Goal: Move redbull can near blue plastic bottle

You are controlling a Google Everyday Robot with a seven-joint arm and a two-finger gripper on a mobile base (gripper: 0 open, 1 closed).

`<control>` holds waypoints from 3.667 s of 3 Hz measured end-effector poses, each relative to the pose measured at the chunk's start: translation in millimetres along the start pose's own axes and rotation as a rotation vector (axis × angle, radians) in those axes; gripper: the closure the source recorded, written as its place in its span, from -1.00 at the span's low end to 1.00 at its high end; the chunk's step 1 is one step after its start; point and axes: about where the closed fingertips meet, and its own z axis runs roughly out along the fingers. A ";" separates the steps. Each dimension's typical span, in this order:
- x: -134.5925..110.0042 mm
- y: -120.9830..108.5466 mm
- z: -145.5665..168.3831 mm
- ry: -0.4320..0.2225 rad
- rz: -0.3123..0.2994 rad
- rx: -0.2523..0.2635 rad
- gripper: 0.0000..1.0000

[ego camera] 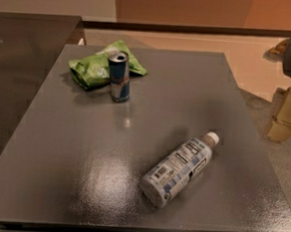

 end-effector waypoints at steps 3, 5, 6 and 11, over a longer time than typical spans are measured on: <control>-61.9 -17.9 9.5 -0.169 0.012 0.016 -1.00; -123.5 -62.7 51.4 -0.304 0.069 0.027 -1.00; -155.7 -77.4 78.3 -0.367 0.080 0.002 -1.00; -277.3 -63.2 136.9 -0.544 0.037 -0.133 -1.00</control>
Offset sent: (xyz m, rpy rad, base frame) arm 0.0256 0.0580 0.0072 0.1617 -0.0592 0.0467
